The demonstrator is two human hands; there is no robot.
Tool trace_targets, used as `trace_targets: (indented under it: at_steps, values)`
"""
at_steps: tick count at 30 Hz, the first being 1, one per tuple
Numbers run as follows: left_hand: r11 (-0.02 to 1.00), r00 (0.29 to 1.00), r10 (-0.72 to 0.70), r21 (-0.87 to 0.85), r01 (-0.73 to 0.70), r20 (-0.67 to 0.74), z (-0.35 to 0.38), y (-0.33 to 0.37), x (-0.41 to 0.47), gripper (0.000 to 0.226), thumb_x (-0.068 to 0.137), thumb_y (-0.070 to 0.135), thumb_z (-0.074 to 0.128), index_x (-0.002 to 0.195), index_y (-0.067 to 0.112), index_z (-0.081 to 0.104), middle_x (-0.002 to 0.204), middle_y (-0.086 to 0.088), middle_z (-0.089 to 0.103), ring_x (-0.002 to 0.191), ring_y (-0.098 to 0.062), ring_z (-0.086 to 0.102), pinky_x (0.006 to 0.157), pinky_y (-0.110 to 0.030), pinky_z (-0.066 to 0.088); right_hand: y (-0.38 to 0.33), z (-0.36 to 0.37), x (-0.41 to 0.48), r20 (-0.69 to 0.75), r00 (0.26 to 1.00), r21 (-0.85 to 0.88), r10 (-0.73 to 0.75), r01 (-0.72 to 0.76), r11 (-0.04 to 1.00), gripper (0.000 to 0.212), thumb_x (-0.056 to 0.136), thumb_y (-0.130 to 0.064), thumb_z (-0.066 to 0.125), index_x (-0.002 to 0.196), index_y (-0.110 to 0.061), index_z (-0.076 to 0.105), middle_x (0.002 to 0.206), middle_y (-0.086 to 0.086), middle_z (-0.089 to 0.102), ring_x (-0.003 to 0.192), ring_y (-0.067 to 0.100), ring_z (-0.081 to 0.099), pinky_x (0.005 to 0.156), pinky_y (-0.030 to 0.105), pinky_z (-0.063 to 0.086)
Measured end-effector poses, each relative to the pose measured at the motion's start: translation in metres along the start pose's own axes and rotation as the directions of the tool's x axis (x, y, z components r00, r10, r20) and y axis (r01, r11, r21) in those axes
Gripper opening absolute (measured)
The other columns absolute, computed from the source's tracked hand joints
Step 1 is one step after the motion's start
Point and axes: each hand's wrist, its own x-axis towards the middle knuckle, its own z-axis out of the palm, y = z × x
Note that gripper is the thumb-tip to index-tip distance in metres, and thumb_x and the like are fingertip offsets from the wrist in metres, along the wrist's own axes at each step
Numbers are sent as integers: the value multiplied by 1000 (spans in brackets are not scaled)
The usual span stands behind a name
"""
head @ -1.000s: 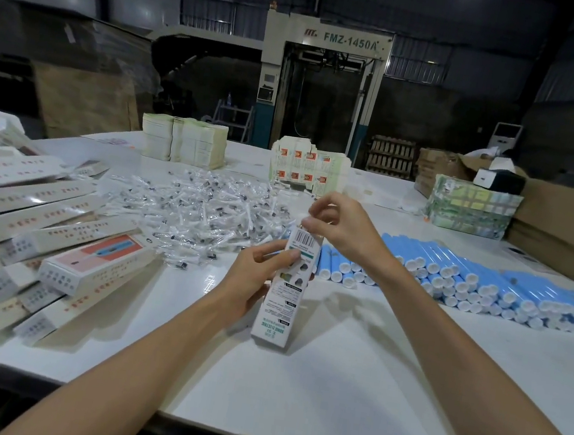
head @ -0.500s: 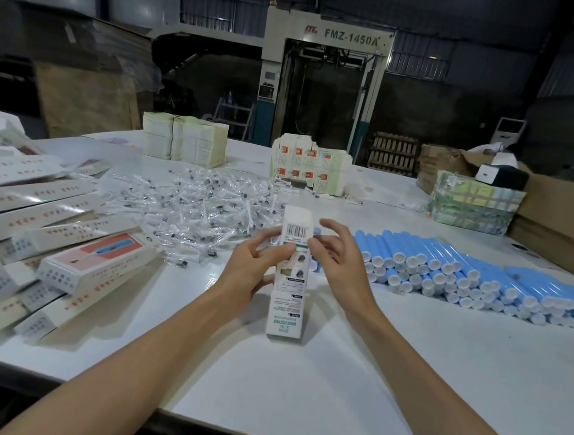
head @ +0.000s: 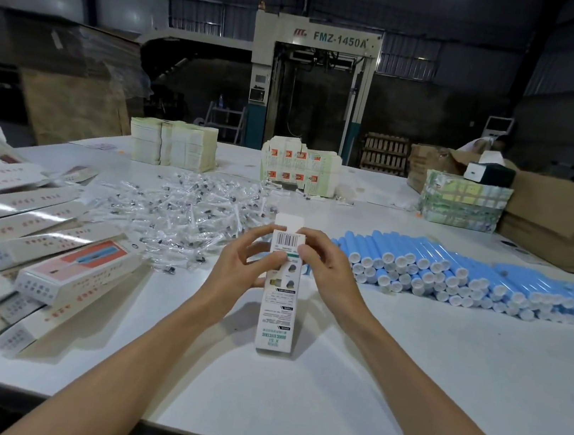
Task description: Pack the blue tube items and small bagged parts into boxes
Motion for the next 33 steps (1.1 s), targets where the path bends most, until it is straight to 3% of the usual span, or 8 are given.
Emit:
trace_targets:
  at_steps: [4,8,11,15,20,24,28,33]
  values:
    - [998,1000,-14,64,14,-1,-3,-4,0,40,98,19,80,136,29,71,124,-10,77,111,-34,77,83,-44,66,4,-8,1,64,997,-60,45,-42,997,17,107,-12,54,117,-13,67,105,3,73,92,12,63,82,24,50]
    - [997,999,-25,77,22,27,0,-2,-1,38,99,20,79,135,32,72,124,-10,78,112,-31,77,84,-43,65,7,-11,-1,-4,1000,66,25,-25,998,17,109,-25,54,110,-13,66,102,16,73,88,21,67,77,31,54]
    - [997,998,-34,65,31,47,2,-1,-2,43,96,22,80,137,30,71,126,-10,78,111,-30,77,83,-41,65,9,-13,2,-114,991,155,71,-53,987,10,108,-23,56,111,-15,61,91,15,77,78,21,68,66,30,54]
    - [997,994,-42,71,35,96,3,1,-4,44,94,28,80,137,32,71,125,-11,78,108,-30,77,81,-38,64,13,-18,8,-68,986,166,149,-136,977,20,104,-21,64,121,-11,64,94,20,78,76,25,64,66,34,51]
    - [996,993,-49,84,40,103,4,1,-4,46,90,35,83,134,34,70,124,-10,78,107,-32,78,80,-40,64,9,-24,7,-17,999,56,44,-43,998,10,106,-20,60,113,-25,65,88,17,78,70,22,61,63,29,51]
    - [994,995,-40,103,31,87,3,2,-6,47,90,37,85,134,39,69,118,-9,80,104,-31,79,77,-39,65,3,-24,6,26,997,-90,-77,79,993,16,109,-11,51,110,-22,62,80,13,73,63,16,58,60,26,48]
    - [994,996,-39,103,31,76,2,2,-8,53,89,38,85,136,34,63,115,-12,81,99,-31,80,73,-35,63,2,-28,4,110,990,-217,-90,112,970,22,110,-9,45,113,-23,62,85,8,73,70,19,62,68,35,54]
    - [995,997,-35,99,29,63,6,4,-7,47,86,37,86,128,37,65,114,-12,81,98,-30,80,73,-37,64,-8,-22,3,80,997,16,14,-15,1000,19,112,-28,47,107,-21,64,103,12,75,94,32,71,77,37,59]
